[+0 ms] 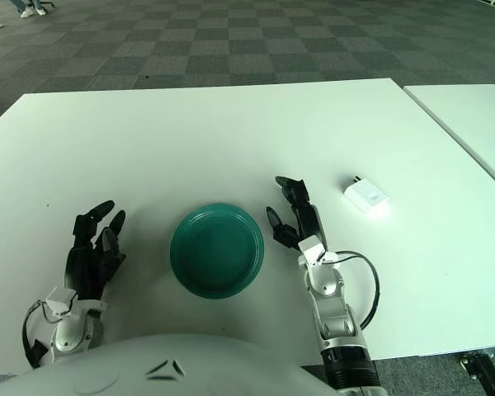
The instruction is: Put the charger into the plate.
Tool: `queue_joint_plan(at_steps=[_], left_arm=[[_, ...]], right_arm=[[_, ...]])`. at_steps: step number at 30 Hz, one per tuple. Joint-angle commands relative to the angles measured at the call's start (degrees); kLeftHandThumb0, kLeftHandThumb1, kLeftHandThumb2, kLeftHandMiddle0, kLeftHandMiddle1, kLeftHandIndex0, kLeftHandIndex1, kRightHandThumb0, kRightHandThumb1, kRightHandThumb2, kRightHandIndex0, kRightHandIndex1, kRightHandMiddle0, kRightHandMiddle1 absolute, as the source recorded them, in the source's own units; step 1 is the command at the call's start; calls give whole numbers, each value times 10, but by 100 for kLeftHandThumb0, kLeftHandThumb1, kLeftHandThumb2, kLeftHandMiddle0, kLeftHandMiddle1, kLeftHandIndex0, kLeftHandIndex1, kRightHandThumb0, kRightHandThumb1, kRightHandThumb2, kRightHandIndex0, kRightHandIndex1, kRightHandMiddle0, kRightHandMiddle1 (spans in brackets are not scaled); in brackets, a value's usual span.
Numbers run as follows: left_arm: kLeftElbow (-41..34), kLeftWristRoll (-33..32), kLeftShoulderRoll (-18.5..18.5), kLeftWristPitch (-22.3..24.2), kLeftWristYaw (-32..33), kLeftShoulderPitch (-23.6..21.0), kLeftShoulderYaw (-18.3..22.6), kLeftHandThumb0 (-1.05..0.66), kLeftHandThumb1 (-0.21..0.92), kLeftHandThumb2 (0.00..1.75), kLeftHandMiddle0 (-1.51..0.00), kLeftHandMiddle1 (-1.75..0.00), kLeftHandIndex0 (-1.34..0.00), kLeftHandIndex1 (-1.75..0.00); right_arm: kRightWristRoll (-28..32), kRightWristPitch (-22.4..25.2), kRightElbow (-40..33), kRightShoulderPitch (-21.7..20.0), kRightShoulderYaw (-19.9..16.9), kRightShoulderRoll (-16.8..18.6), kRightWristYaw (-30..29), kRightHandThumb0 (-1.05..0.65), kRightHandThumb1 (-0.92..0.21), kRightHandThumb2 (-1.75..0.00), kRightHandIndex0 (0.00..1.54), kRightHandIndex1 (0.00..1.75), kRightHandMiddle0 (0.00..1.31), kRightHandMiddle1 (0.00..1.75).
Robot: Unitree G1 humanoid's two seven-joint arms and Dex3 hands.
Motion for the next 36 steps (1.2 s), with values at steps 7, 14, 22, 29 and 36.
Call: queue_joint_plan(at_steps=[7, 14, 22, 29, 36], left_arm=[[14, -3, 5, 16, -6, 7, 9, -77, 92, 82, -48, -8, -11, -101], [10, -6, 5, 21, -6, 6, 10, -75, 92, 80, -50, -10, -12, -101], [13, -22, 9, 17, -22, 6, 14, -74, 92, 78, -51, -11, -15, -103], [12, -38, 11, 23, -30, 7, 22, -72, 92, 76, -53, -13, -17, -104], [12, -52, 13, 29, -34, 6, 30, -70, 92, 73, -52, -15, -18, -103]], right_arm=[[-269, -137, -21, -12, -37, -57, -288, -69, -92, -56, 44, 14, 0, 94], [-401, -43, -80, -19, -52, -74, -373, -68, -92, -57, 43, 12, 0, 98], [-437, 84, -21, -63, -92, -99, -382, -81, -92, -73, 42, 11, 0, 98], [-505, 210, -49, -55, -73, -69, -391, -89, -92, -84, 40, 9, 0, 92], [-538, 290, -74, -47, -48, -56, -361, -93, -92, -92, 38, 7, 0, 88]])
